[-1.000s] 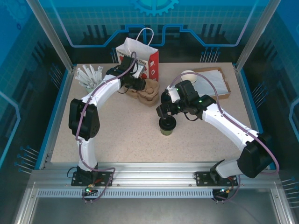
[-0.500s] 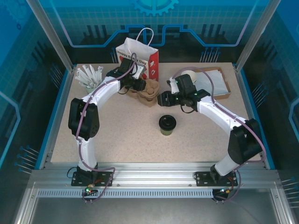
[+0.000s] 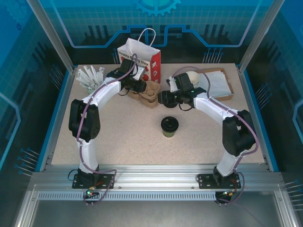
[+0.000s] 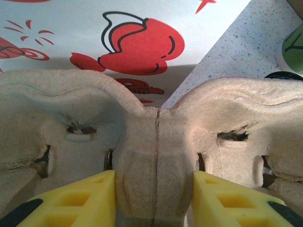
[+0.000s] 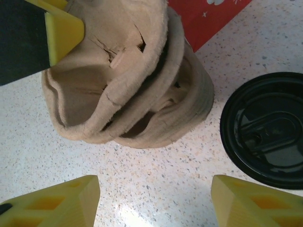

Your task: Pack the takeout coffee

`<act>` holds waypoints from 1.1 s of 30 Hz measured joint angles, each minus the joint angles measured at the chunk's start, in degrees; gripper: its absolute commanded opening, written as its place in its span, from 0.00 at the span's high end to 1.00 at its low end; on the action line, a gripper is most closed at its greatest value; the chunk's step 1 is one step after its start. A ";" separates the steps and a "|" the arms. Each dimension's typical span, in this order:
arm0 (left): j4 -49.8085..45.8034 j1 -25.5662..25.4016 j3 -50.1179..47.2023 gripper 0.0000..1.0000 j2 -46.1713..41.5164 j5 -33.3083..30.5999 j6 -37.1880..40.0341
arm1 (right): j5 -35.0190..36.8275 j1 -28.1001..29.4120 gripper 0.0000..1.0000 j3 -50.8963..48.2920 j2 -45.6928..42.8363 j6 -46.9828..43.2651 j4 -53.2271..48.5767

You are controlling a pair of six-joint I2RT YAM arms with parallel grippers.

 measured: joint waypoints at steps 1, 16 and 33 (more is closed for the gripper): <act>0.00 0.00 0.00 0.58 0.00 0.00 0.00 | -0.52 -0.04 0.37 0.11 0.39 0.17 0.59; 0.00 0.22 0.00 0.58 0.00 0.66 -0.24 | -7.91 -2.84 0.48 0.09 4.31 3.04 7.67; -0.09 0.68 0.00 0.59 0.00 1.51 -0.66 | -11.82 -4.00 0.56 -0.61 7.02 5.66 13.09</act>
